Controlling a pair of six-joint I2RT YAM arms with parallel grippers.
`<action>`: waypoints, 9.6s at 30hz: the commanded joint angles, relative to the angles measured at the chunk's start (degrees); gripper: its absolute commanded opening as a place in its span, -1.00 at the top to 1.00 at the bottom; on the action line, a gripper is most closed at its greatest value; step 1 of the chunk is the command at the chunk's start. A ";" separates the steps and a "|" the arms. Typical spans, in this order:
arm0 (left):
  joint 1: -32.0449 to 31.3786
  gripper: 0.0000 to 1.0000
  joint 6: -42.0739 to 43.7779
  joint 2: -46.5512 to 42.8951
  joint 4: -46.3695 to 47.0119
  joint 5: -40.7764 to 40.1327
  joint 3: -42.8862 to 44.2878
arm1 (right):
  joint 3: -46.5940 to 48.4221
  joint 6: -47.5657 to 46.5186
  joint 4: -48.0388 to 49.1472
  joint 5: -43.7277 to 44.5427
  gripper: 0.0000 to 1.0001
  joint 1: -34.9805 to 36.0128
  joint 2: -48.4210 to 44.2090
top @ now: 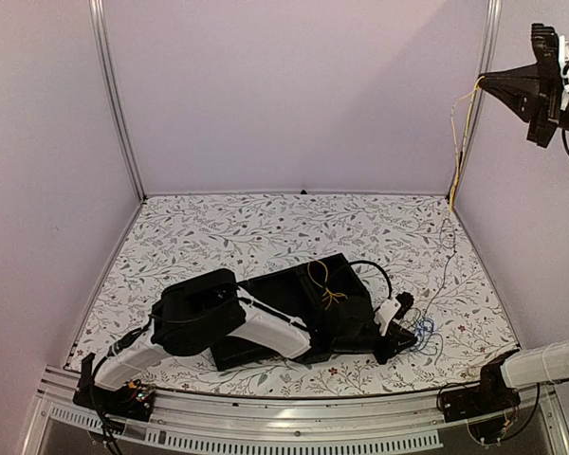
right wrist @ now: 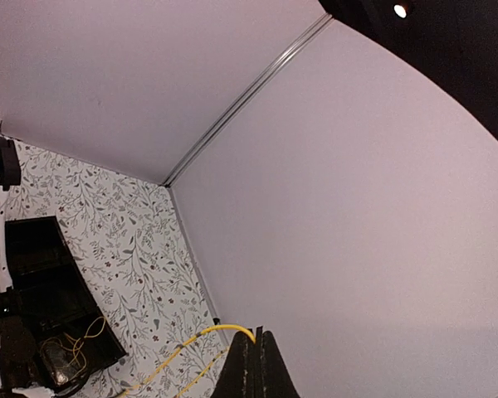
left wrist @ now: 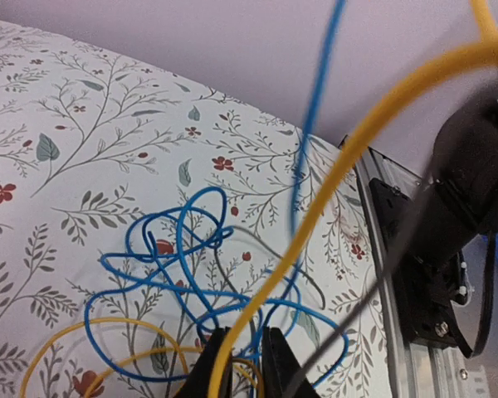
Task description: Untangle the cables
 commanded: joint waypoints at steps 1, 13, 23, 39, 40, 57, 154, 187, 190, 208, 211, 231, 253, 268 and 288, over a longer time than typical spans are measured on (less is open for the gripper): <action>-0.74 0.77 -0.93 1.82 -0.37 1.45 0.83 | 8.96 6.83 7.79 1.14 1.00 -0.17 1.19; -0.71 0.92 -0.60 1.21 1.87 2.14 -0.69 | 12.66 6.68 18.88 15.02 1.00 -0.16 2.32; -2.14 0.23 1.97 -15.15 8.10 -1.68 -16.84 | -16.67 4.53 18.12 21.27 1.00 -0.15 -8.79; -4.34 -0.40 0.95 -23.51 -16.67 -18.72 -12.04 | -25.96 3.73 15.48 20.94 1.00 -0.45 -13.01; -4.37 -0.39 0.76 -21.64 -19.40 -19.37 -9.88 | -24.86 3.70 15.70 21.56 1.00 -0.49 -12.66; -2.08 -0.27 -1.27 -17.28 -33.82 -15.61 -8.12 | -28.48 -0.53 27.27 39.82 1.00 -2.35 -10.95; -5.96 -0.21 3.72 -10.40 7.06 -11.52 -14.17 | -13.73 8.83 22.03 14.40 1.00 -2.40 -0.03; -15.87 -0.17 29.77 -3.20 3.29 -31.43 -10.19 | -7.90 14.24 19.59 -1.44 1.00 6.83 16.37; -15.81 -0.17 30.09 -3.26 3.34 -31.64 -10.41 | -7.36 14.07 20.15 -1.69 1.00 7.05 18.41; -15.81 -0.17 31.23 -3.57 4.45 -31.60 -11.64 | -30.55 12.59 33.62 -1.14 1.00 7.29 19.20; -15.81 -0.17 31.16 -3.59 4.57 -31.58 -11.81 | -35.82 11.12 34.12 -1.04 1.00 7.58 18.78; -15.89 -0.17 31.26 -3.81 5.07 -32.08 -12.72 | -44.66 5.86 29.45 7.43 1.00 10.14 21.08; -16.88 -0.17 32.22 -3.80 5.19 -33.33 -12.32 | -51.09 2.48 30.44 11.59 1.00 11.69 14.89; -16.95 -0.18 32.42 -3.93 5.28 -33.94 -12.93 | -55.40 6.69 36.27 9.06 1.00 16.03 27.29; -16.94 -0.18 32.63 -4.05 6.05 -34.14 -13.49 | -48.81 6.11 22.62 16.90 0.41 19.80 30.49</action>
